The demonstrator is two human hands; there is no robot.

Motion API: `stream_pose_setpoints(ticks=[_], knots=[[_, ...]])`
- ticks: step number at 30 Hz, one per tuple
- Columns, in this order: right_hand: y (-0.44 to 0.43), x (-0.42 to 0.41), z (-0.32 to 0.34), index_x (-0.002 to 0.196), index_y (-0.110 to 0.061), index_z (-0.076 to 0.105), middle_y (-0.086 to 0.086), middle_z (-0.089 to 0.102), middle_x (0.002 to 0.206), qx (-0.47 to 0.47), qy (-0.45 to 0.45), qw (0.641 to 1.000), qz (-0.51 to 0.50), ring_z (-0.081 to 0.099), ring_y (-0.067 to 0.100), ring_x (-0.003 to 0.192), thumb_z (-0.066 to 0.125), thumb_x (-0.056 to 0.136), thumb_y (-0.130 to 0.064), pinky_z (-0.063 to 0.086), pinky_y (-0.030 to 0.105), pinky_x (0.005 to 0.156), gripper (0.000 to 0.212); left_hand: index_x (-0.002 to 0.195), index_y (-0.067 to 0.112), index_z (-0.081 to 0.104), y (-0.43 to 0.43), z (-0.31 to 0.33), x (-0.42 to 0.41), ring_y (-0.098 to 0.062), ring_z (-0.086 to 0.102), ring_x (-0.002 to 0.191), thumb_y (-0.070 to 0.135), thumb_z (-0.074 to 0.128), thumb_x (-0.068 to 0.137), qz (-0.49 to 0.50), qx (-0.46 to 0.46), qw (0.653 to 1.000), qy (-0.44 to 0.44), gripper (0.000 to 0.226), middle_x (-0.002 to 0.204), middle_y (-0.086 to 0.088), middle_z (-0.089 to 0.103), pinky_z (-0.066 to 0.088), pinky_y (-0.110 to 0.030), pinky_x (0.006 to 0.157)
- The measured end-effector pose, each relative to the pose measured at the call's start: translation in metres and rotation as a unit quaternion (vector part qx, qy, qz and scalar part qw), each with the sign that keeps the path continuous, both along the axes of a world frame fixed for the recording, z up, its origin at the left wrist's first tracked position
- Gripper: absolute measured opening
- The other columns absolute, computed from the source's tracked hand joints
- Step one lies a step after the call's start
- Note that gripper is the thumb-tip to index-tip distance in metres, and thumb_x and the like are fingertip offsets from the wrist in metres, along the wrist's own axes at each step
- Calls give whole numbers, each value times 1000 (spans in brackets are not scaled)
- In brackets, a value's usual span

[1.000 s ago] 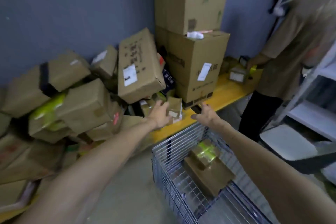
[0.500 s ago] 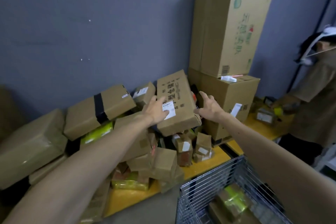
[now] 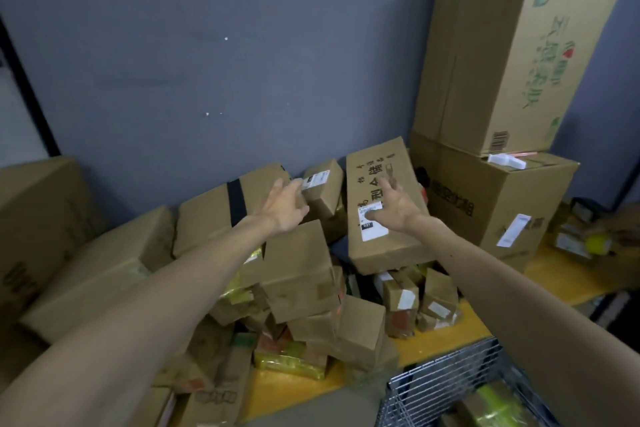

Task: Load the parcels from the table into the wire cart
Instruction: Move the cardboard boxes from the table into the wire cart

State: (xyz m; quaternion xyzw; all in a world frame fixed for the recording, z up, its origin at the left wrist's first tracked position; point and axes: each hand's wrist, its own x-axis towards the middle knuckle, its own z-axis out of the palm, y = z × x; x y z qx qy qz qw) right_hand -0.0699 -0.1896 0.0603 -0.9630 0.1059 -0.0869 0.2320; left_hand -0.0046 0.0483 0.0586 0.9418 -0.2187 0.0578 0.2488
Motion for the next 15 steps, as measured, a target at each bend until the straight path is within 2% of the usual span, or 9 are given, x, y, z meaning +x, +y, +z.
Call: stream_pose_setpoints(ticks=[4, 12, 15], knots=[[19, 51, -2, 157, -26, 7, 16, 29, 152, 23, -14, 998, 54, 33, 37, 137, 69, 87, -28, 30, 45, 113, 92, 151, 23, 30, 24, -4, 36, -38, 37, 137, 38, 58, 96, 67, 23, 998, 5, 63, 154, -16, 26, 33, -47, 114], [37, 135, -2, 157, -25, 11, 12, 15, 160, 67, 2, 989, 134, 25, 35, 145, 67, 91, -36, 27, 41, 115, 86, 149, 26, 30, 51, 2, 88, -38, 41, 131, 40, 56, 97, 150, 65, 986, 10, 61, 147, -16, 33, 39, -48, 108], [42, 162, -9, 157, -23, 11, 15, 18, 160, 77, 13, 986, 150, 25, 35, 145, 64, 92, -42, 27, 43, 116, 86, 148, 24, 31, 62, -7, 96, -38, 41, 131, 40, 56, 97, 187, 72, 980, 15, 59, 147, -16, 34, 40, -49, 107]])
